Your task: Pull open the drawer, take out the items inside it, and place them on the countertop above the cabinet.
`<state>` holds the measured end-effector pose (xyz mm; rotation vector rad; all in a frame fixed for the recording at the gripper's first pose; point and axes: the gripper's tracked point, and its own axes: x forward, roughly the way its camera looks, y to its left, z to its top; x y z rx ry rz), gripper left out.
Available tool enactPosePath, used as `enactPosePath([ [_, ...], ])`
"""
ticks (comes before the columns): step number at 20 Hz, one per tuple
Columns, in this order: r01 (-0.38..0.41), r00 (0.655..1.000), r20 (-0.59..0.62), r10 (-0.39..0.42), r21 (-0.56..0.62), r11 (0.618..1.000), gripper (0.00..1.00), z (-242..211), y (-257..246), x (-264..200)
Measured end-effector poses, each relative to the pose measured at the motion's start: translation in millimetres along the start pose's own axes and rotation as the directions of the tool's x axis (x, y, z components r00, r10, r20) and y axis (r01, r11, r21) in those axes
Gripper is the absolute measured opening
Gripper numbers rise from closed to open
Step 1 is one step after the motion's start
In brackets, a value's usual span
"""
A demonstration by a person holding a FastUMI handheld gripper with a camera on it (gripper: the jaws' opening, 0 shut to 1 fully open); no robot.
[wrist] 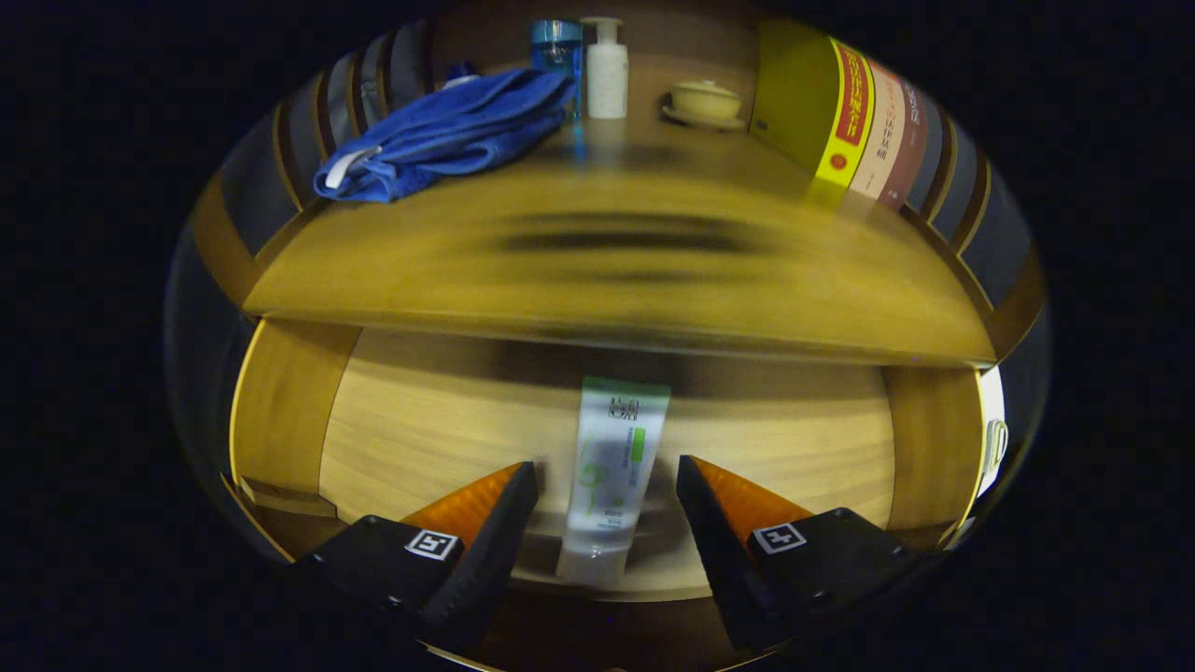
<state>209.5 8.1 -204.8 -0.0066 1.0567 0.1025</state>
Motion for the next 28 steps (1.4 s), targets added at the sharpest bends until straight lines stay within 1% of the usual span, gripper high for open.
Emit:
enactPosePath([
  [2,-0.011,0.999,-0.03,0.011,0.006,1.0,0.99,-2.5,-2.7,1.3],
  [5,-0.009,0.996,-0.088,0.009,-0.004,1.0,0.95,-5.3,0.6,8.4],
  [6,-0.006,0.995,-0.101,0.006,-0.002,1.0,0.89,-5.4,3.6,12.7],
  [8,-0.003,0.992,-0.125,0.004,0.01,1.0,0.8,-3.5,7.7,14.1],
  [10,0.002,0.992,-0.13,-0.003,-0.002,1.0,0.77,2.9,11.1,15.1],
  [11,0.004,0.992,-0.128,-0.005,-0.006,1.0,0.78,7.4,12.8,14.5],
  [14,-0.005,0.994,-0.109,0.004,0.0,1.0,0.63,24.5,18.7,10.1],
  [15,-0.008,0.995,-0.099,0.008,0.006,1.0,0.6,31.5,20.3,7.2],
  [16,-0.01,0.996,-0.092,0.012,0.019,1.0,0.54,38.7,21.9,3.9],
  [18,-0.012,0.995,-0.094,0.017,0.046,0.999,0.51,51.2,26.3,-6.3],
  [20,-0.035,0.996,-0.084,0.04,0.054,0.998,0.5,71.3,33.6,-24.8],
  [22,-0.044,0.998,-0.05,0.047,0.061,0.997,0.5,100.9,38.6,-48.6],
  [25,-0.058,0.998,-0.03,0.059,0.049,0.997,0.5,143.0,44.6,-86.2],
  [26,-0.056,0.998,-0.026,0.057,0.036,0.998,0.5,116.5,26.4,-66.3],
  [27,-0.052,0.998,-0.022,0.052,0.021,0.998,0.5,126.9,37.8,-91.5],
  [28,-0.056,0.998,-0.014,0.056,0.01,0.998,0.5,135.1,41.1,-104.4],
])
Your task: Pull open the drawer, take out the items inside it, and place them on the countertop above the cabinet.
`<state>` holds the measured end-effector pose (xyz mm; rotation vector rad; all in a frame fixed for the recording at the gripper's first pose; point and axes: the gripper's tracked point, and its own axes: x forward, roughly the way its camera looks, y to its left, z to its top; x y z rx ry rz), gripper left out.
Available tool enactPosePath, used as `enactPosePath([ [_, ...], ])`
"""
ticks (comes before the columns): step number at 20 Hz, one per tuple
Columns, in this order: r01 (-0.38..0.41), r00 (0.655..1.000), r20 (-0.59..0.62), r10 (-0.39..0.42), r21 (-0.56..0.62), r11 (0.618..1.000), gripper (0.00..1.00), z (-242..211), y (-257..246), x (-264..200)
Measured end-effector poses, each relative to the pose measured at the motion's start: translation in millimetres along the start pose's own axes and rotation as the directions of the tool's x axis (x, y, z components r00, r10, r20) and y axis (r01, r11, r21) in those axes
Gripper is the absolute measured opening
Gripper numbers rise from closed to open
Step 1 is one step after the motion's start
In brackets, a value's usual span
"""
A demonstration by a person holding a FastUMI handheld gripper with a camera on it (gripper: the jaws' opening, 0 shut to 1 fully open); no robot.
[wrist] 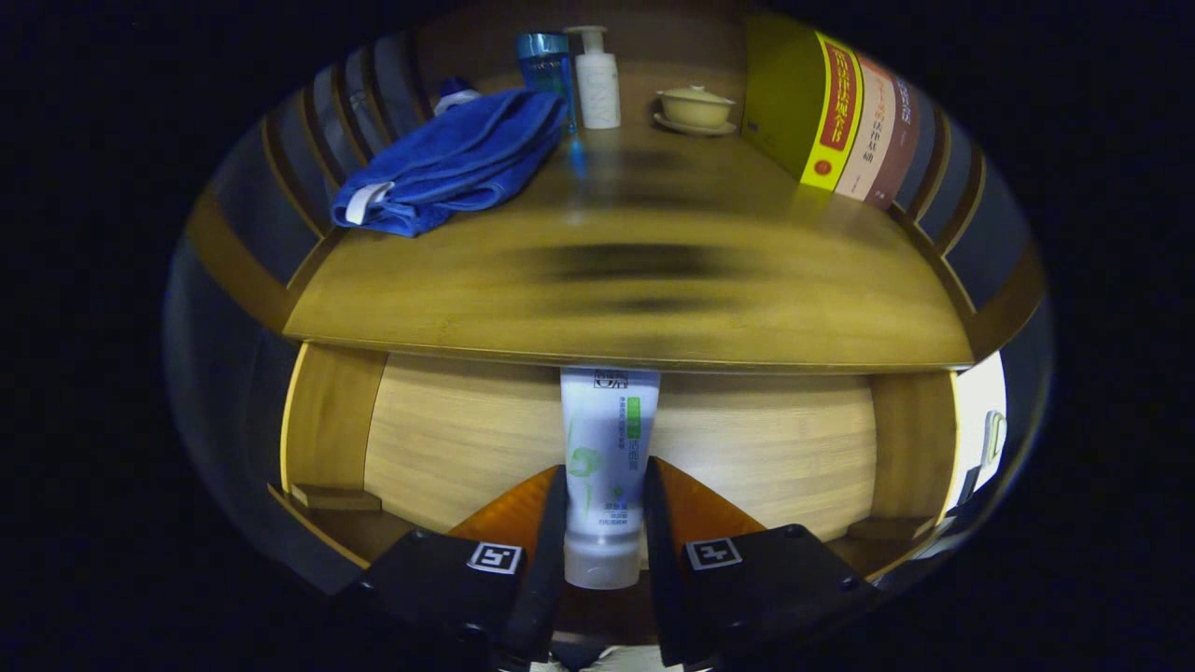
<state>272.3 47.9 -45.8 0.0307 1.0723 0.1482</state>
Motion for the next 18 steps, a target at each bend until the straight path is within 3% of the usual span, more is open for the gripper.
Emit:
enactPosePath([
  [12,-0.111,0.99,0.091,0.108,0.031,0.993,0.49,-15.0,4.8,-84.5],
  [18,-0.083,0.966,0.253,0.057,0.095,0.992,0.49,63.8,-6.3,-99.4],
])
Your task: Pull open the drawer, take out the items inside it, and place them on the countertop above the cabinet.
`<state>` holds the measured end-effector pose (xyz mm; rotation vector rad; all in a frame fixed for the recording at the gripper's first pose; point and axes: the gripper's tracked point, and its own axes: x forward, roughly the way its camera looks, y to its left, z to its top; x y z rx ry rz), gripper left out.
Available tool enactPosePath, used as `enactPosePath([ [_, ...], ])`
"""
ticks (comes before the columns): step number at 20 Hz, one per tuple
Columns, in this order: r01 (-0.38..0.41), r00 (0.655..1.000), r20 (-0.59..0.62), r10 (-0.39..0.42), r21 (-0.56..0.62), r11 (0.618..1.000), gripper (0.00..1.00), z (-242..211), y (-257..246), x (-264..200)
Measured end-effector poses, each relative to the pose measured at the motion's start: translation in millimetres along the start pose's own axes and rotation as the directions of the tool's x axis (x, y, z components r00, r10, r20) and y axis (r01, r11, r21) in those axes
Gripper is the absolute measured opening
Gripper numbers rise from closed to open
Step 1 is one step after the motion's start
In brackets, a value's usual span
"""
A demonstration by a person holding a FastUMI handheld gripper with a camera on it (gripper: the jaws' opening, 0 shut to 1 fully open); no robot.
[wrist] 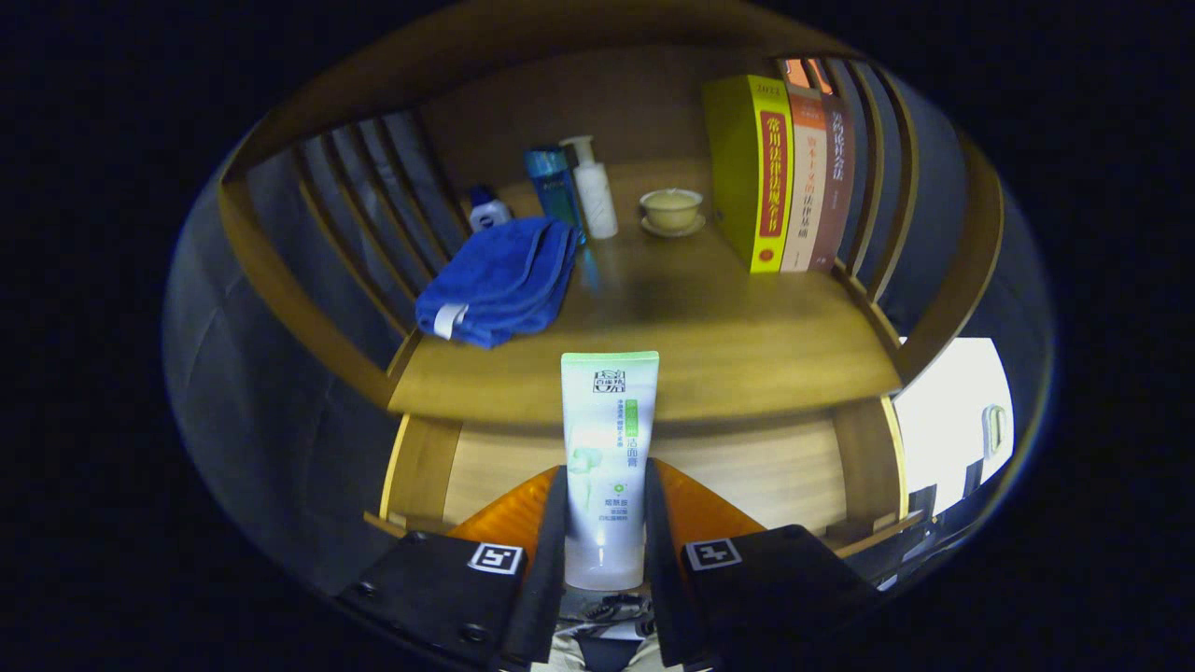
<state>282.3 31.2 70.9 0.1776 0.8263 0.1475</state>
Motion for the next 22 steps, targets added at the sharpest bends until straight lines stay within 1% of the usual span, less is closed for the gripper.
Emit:
enactPosePath([
  [3,0.03,0.998,0.048,-0.03,0.007,1.0,0.49,30.0,-0.3,25.7],
  [6,0.031,0.998,0.052,-0.034,0.043,0.999,0.49,46.1,4.3,55.1],
  [8,0.049,0.998,0.047,-0.051,0.046,0.998,0.49,53.1,1.0,71.4],
  [13,0.11,0.994,0.006,-0.11,0.059,0.992,0.5,53.3,-11.0,95.2],
  [15,0.137,0.991,0.005,-0.137,0.044,0.99,0.49,54.5,-18.8,101.5],
  [19,0.158,0.987,-0.009,-0.158,0.028,0.987,0.49,44.6,-21.2,112.3],
  [22,0.175,0.984,0.024,-0.175,-0.006,0.984,0.54,46.6,-21.5,117.3],
])
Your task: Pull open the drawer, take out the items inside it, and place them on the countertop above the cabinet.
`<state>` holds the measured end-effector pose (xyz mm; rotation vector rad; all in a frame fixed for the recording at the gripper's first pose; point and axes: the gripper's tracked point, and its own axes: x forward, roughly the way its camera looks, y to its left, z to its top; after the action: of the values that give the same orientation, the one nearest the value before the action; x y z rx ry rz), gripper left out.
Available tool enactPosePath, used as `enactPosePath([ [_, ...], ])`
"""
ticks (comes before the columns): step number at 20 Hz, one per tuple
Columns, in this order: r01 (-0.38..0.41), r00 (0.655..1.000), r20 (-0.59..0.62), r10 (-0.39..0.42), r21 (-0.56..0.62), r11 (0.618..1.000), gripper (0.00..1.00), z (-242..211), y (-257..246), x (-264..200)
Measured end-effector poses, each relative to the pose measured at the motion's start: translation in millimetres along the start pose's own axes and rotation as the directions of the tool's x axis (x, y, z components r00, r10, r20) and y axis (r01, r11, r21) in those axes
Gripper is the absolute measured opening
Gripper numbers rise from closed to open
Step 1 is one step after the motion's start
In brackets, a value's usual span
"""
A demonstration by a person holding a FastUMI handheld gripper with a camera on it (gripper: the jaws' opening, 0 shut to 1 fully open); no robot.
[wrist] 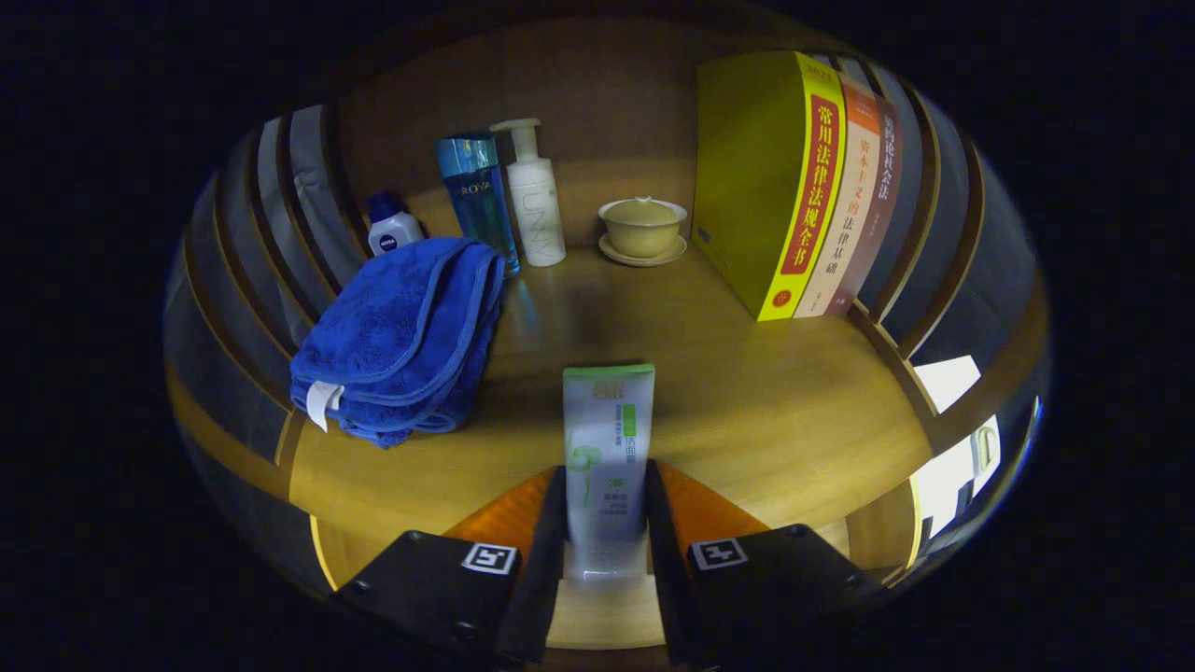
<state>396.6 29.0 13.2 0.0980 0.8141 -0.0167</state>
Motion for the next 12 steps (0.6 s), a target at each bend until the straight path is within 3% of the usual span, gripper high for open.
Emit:
enactPosePath([
  [5,0.022,1.0,0.008,-0.022,-0.028,0.999,0.65,-1.3,-3.2,-1.8],
  [12,-0.023,0.998,0.05,0.023,0.002,1.0,0.99,-1.6,4.1,-28.0],
])
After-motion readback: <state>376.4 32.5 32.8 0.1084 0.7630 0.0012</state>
